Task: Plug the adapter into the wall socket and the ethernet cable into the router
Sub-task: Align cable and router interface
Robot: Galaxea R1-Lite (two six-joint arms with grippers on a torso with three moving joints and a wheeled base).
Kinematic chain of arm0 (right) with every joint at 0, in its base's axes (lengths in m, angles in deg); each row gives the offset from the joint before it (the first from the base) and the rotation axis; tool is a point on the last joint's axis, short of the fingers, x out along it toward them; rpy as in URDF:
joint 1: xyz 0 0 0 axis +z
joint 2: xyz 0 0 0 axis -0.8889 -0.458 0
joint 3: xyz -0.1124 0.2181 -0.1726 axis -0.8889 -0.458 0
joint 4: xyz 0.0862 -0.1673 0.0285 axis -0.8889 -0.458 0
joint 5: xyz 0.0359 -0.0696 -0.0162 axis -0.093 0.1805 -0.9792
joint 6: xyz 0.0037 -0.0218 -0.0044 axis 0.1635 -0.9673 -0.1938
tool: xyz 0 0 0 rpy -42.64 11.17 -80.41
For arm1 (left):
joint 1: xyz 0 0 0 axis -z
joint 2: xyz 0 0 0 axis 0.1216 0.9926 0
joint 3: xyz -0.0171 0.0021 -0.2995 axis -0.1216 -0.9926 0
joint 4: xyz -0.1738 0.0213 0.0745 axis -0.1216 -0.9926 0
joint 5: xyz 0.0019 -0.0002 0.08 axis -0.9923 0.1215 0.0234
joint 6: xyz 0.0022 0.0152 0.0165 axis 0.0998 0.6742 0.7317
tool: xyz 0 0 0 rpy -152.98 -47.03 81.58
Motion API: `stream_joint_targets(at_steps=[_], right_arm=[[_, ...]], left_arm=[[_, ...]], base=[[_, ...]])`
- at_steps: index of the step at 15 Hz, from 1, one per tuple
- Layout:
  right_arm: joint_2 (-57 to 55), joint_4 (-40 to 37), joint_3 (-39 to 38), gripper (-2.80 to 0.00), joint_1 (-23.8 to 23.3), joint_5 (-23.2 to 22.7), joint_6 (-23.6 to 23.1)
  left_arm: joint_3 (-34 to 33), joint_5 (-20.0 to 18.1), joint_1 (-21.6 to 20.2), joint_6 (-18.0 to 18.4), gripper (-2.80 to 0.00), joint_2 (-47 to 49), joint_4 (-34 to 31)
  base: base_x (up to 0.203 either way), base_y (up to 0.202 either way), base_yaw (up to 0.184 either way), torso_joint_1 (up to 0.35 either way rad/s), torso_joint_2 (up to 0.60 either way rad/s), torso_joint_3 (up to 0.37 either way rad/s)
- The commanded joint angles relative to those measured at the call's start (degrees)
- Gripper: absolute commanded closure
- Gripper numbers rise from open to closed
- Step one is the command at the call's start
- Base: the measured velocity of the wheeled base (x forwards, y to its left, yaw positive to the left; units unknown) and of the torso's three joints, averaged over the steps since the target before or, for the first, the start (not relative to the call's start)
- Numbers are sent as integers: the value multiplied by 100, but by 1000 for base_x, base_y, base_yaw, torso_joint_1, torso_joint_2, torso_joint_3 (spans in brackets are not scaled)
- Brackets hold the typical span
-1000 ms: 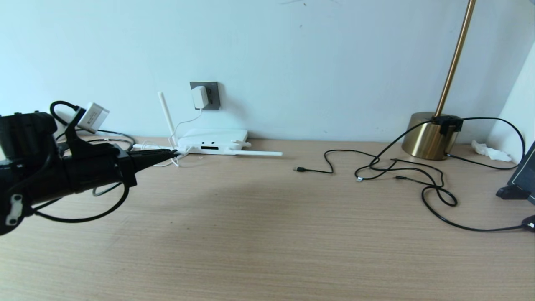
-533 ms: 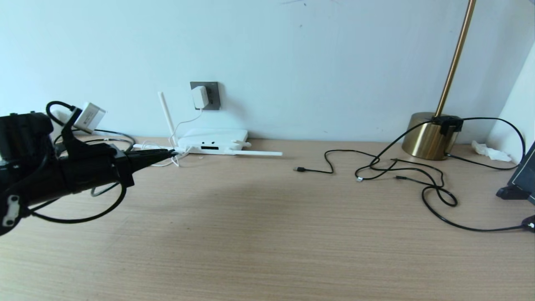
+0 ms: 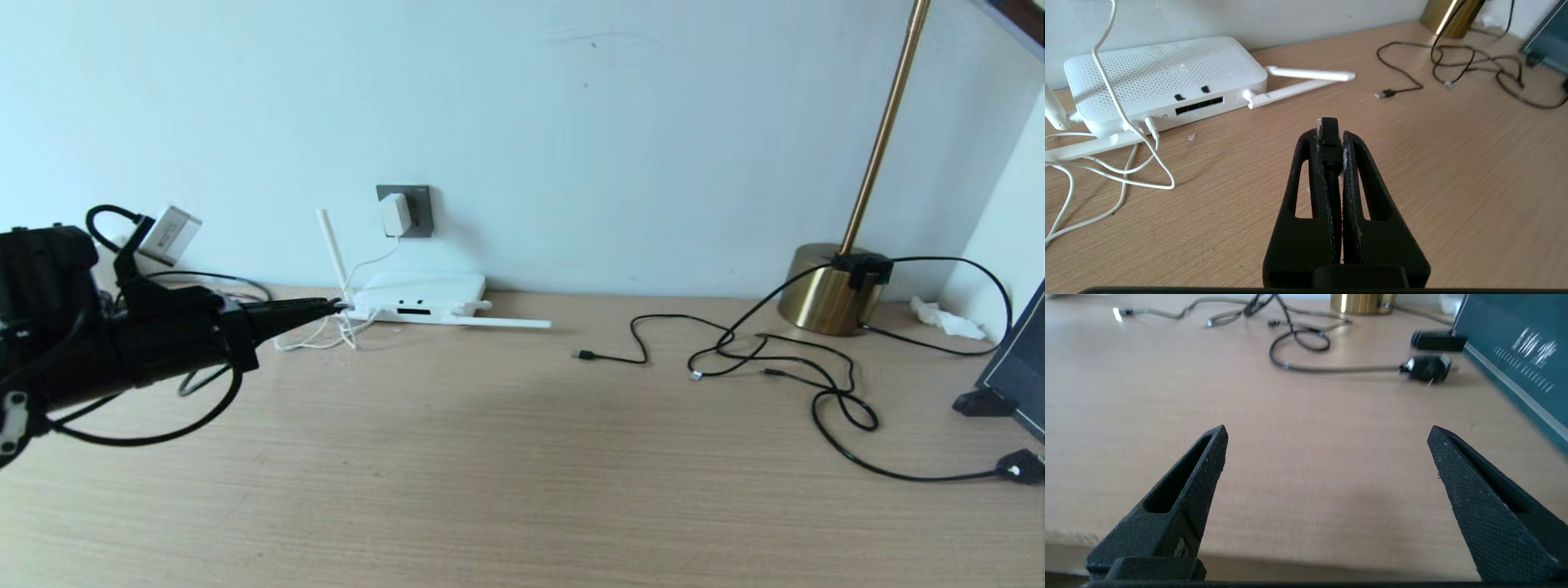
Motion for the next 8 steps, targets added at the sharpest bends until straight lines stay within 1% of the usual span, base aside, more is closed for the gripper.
stream_joint_targets(at_steps=[1, 3, 5, 6, 7, 8], right_arm=[[0, 37, -70, -280, 2, -5, 16], [0, 37, -70, -280, 2, -5, 7], [0, 37, -70, -280, 2, -5, -1], [0, 37, -70, -280, 2, -5, 7], [0, 37, -70, -280, 2, -5, 23], [0, 37, -65, -280, 2, 9, 43]], left_arm=[[-2, -33, -3, -251, 0, -47, 25], [-68, -34, -3, -550, 0, -59, 17], [-155, -62, 19, -1026, 0, -167, 17], [-195, -79, 60, -1363, 0, -232, 13], [-233, -194, 105, -1708, 0, -310, 6], [-256, -293, 122, -2070, 0, -400, -1]], base=[[0, 0, 0, 143, -456, -315], [0, 0, 0, 152, -471, -318], [0, 0, 0, 166, -484, -308], [0, 0, 0, 183, -491, -319], [0, 0, 0, 163, -438, -276], [0, 0, 0, 89, -260, -154]])
